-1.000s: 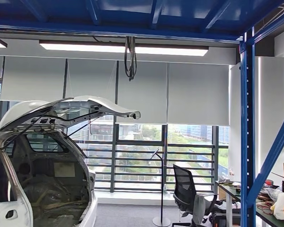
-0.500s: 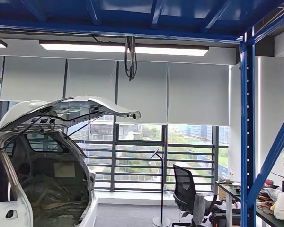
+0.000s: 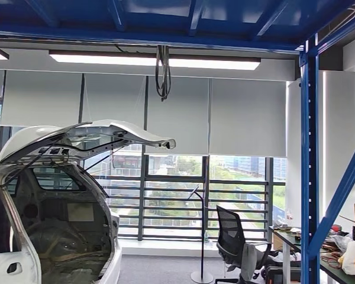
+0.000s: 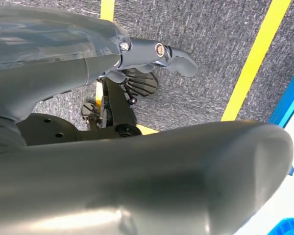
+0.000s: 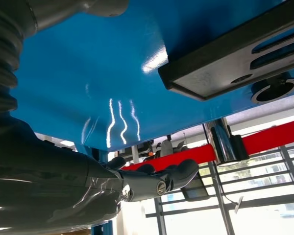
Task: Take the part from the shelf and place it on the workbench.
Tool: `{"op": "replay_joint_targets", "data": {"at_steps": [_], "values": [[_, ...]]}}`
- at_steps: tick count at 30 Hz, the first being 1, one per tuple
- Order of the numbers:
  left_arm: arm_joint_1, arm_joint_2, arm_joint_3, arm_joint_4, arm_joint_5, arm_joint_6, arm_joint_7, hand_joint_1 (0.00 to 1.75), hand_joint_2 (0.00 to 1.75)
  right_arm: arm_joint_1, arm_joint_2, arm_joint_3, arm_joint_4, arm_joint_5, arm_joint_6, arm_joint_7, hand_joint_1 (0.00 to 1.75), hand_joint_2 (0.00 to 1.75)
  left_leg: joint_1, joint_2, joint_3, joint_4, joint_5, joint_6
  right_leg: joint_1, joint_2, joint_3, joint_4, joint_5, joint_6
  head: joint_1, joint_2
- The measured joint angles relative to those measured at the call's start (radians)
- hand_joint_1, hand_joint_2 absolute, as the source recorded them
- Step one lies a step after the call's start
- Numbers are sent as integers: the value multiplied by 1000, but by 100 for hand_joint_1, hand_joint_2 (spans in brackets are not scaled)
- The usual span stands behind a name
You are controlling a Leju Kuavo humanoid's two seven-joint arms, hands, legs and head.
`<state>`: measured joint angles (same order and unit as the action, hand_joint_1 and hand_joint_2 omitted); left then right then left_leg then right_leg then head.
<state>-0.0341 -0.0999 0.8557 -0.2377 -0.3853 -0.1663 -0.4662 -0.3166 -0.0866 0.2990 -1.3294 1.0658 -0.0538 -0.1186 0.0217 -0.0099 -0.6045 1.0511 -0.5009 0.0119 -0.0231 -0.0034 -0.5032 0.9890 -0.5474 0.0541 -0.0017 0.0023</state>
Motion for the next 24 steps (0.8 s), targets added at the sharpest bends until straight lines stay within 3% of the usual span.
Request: {"op": "replay_joint_targets", "data": {"at_steps": [24], "values": [[1,0,0,0,0,0,0,0,0,0,0,0,0,0,0,0,0,175,0,0,0,0,0,0,0,0,0,0,0,0,0,0]]}}
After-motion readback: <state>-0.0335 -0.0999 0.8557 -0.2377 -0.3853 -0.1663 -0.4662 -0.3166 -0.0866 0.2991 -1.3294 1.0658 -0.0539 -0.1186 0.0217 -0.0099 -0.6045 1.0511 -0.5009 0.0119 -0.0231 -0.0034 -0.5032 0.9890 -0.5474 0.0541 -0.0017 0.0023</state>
